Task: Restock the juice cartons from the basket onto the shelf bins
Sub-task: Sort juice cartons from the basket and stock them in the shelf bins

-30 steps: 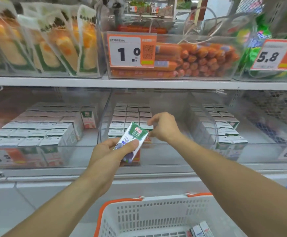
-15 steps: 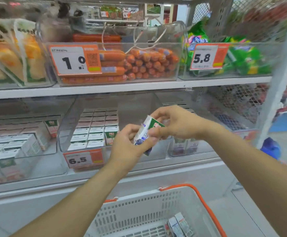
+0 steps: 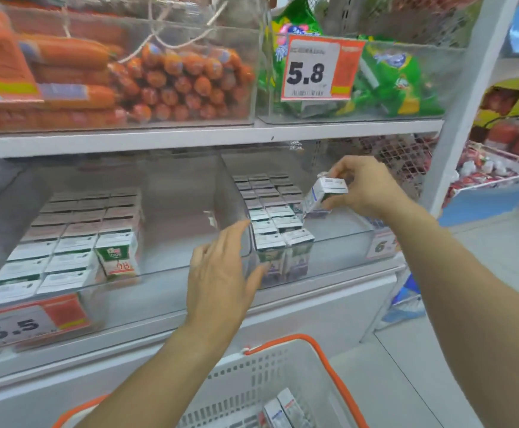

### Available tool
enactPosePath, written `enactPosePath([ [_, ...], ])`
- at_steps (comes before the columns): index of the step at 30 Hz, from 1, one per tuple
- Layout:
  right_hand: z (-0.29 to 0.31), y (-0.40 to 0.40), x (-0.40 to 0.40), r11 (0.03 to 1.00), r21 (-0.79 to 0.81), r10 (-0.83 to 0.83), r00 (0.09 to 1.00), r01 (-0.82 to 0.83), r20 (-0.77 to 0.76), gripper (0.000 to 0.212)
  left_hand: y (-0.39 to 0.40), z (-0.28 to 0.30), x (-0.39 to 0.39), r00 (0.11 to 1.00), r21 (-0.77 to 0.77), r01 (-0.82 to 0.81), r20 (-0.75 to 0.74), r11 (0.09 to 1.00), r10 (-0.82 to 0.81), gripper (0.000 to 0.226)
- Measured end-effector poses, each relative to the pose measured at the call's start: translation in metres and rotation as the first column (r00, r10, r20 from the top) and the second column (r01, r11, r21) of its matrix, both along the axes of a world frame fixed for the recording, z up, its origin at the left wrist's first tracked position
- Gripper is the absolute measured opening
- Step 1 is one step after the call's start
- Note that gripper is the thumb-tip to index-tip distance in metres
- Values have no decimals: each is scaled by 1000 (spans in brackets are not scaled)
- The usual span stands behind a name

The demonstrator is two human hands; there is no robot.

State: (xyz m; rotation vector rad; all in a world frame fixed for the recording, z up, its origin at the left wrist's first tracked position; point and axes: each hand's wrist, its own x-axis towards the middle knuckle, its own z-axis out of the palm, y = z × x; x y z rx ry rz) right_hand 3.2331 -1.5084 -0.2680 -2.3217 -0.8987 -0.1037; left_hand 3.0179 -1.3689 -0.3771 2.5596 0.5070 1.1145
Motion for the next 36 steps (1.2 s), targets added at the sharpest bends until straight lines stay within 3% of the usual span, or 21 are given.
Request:
enactPosePath([
  [6,-44,39,15,975,-223,5,997,-21,-71,48,1,-5,1,999,61,-20,48,998,17,69],
  [12,-52,42,16,975,-222,-54,990,25,-127,73,-1,-6,0,999,57,-6,36,998,4,68],
  [14,-48,37,13,971,-240,-49,990,17,-130,65,-2,-7,-1,1000,44,-1,19,999,1,66],
  [16,-46,28,9,981,-187,-60,996,46,-72,50,2,-7,-2,1000,50,18,-13,999,-17,63],
  [20,-34,10,-18,994,99,-52,999,50,12,38,9,-5,-13,992,186,120,-60,975,-111,55],
  [23,-27,-4,-45,981,193,-2,998,-10,61,30,4,7,-29,969,252,242,-9,937,-248,31],
  [25,-30,-13,-64,966,254,34,997,-50,67,24,-4,8,-40,934,215,355,-32,910,-357,14],
  [28,-51,-24,-97,944,301,147,989,-138,-8,15,-18,-12,-57,882,-15,435,-195,900,-429,7],
  [30,-78,-29,-117,949,245,231,968,-200,-103,15,-23,-39,-67,814,-124,436,-369,891,-449,8],
  [33,-133,-40,-141,937,24,334,870,-349,-362,11,-31,-90,-90,706,-199,378,-569,904,-421,12],
  [36,-193,-56,-163,799,-238,363,758,-552,-541,16,-41,-151,-128,534,-348,236,-733,907,-420,17],
])
